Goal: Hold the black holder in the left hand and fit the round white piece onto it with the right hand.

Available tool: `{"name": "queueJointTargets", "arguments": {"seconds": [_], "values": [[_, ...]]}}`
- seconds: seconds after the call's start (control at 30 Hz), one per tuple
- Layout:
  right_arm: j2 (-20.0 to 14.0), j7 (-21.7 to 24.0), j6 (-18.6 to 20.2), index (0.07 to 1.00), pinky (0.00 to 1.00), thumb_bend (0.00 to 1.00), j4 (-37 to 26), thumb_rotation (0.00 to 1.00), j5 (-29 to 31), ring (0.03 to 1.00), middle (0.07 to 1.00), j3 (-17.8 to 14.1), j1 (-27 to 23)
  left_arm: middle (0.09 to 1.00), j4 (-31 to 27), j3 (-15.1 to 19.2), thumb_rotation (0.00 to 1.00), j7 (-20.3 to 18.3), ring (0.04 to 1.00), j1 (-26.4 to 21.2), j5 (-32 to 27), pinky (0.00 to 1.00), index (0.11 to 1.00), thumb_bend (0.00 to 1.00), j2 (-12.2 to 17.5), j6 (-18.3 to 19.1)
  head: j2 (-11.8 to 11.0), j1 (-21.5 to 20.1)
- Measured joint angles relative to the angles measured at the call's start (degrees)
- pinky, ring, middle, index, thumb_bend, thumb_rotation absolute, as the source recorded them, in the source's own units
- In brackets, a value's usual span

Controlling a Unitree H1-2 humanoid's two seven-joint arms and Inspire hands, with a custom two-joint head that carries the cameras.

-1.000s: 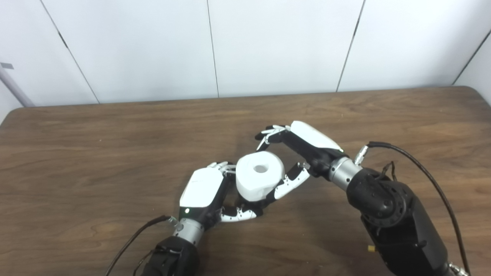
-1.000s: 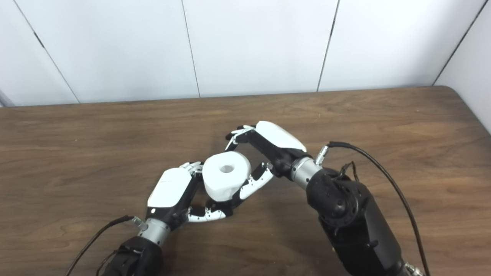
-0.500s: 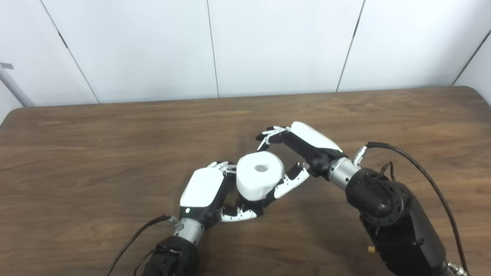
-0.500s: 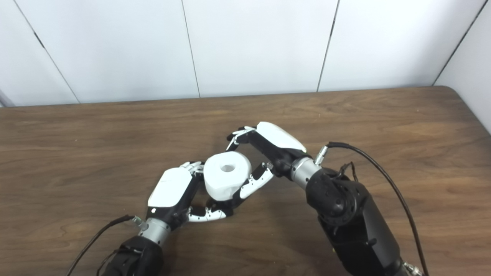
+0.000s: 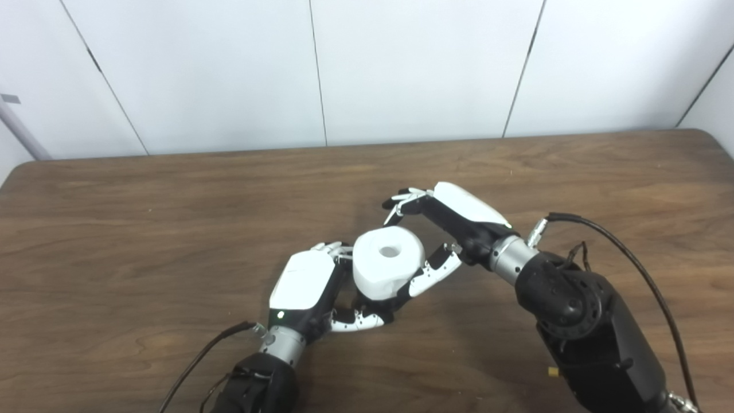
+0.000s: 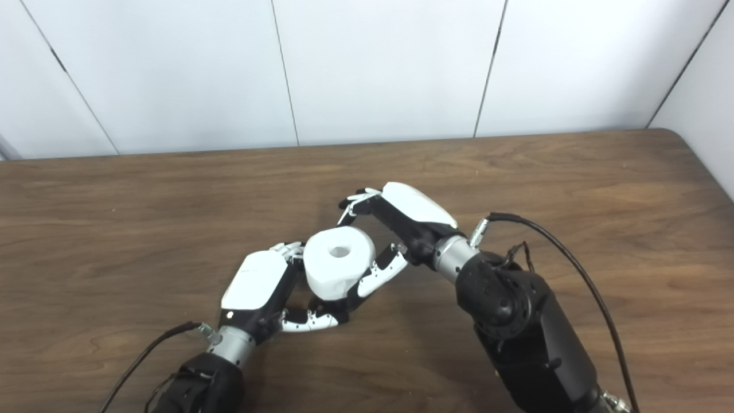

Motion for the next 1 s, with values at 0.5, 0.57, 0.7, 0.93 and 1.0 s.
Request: {"name": "queueJointTargets", "arguments": {"seconds": [0.5,0.57,0.7,0.93,1.0], "values": [[-0.2,2.3,0.0,0.677,0.99,1.00,0.0,0.20,-0.5,0.979,0.905,0.6,0.1,0.777,0.0,-0.1,0.05,0.0,0.856,0.0,0.2,0.90,0.485,0.52,0.0,0.0,-0.1,-0.1],[-0.2,2.4,0.0,0.685,0.99,1.00,0.1,0.20,-0.5,0.982,0.910,0.6,0.1,0.777,0.1,-0.1,0.05,0.0,0.857,0.0,0.2,0.90,0.485,0.52,0.0,0.0,-0.1,-0.2],[-0.3,2.9,0.0,0.704,0.99,1.00,0.1,0.21,-0.5,0.988,0.918,0.5,0.1,0.776,0.1,-0.1,0.05,0.0,0.859,0.0,0.2,0.90,0.485,0.52,0.0,0.0,-0.1,-0.2],[-0.9,3.0,0.0,0.718,0.99,1.00,0.4,0.22,-0.2,0.992,0.923,0.2,0.1,0.773,0.1,-0.2,0.05,-0.1,0.857,-0.1,0.3,0.90,0.485,0.52,0.0,0.0,-0.3,-0.5],[-0.9,3.0,0.0,0.723,0.99,1.00,0.4,0.22,-0.2,0.993,0.925,0.1,0.1,0.773,0.1,-0.2,0.05,-0.1,0.857,-0.2,0.5,0.90,0.485,0.52,0.0,0.0,-0.3,-0.5]]}}
